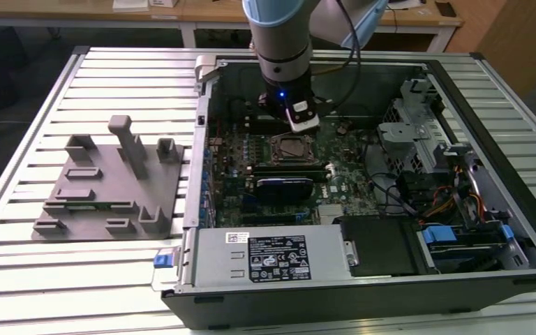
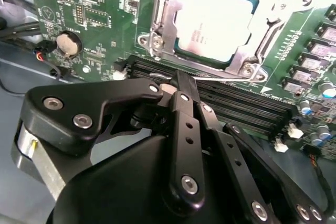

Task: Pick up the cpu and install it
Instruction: 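Install the first cpu locking lever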

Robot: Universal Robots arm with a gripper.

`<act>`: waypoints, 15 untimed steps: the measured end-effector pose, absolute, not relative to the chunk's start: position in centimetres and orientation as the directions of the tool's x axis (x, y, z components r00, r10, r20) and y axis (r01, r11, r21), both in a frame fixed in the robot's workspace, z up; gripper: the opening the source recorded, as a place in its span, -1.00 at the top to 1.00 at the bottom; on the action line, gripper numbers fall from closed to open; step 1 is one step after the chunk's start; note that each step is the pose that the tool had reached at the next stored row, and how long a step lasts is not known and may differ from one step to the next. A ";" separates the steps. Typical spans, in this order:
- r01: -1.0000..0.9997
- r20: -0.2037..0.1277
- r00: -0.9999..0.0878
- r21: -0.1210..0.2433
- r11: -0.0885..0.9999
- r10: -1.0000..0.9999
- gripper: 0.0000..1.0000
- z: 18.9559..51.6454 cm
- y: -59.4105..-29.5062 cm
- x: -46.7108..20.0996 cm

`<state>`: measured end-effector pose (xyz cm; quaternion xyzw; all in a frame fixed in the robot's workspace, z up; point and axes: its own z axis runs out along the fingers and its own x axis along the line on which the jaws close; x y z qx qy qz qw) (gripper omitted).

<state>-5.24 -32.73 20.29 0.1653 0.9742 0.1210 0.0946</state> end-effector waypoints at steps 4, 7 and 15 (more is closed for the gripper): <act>0.325 -0.152 -0.916 0.268 0.907 0.372 0.79 20.1 -32.7 -5.3; 0.353 -0.156 -0.902 0.269 0.896 0.402 0.79 20.0 -32.7 -5.3; 0.384 -0.158 -0.887 0.270 0.883 0.434 0.79 19.8 -32.2 -5.6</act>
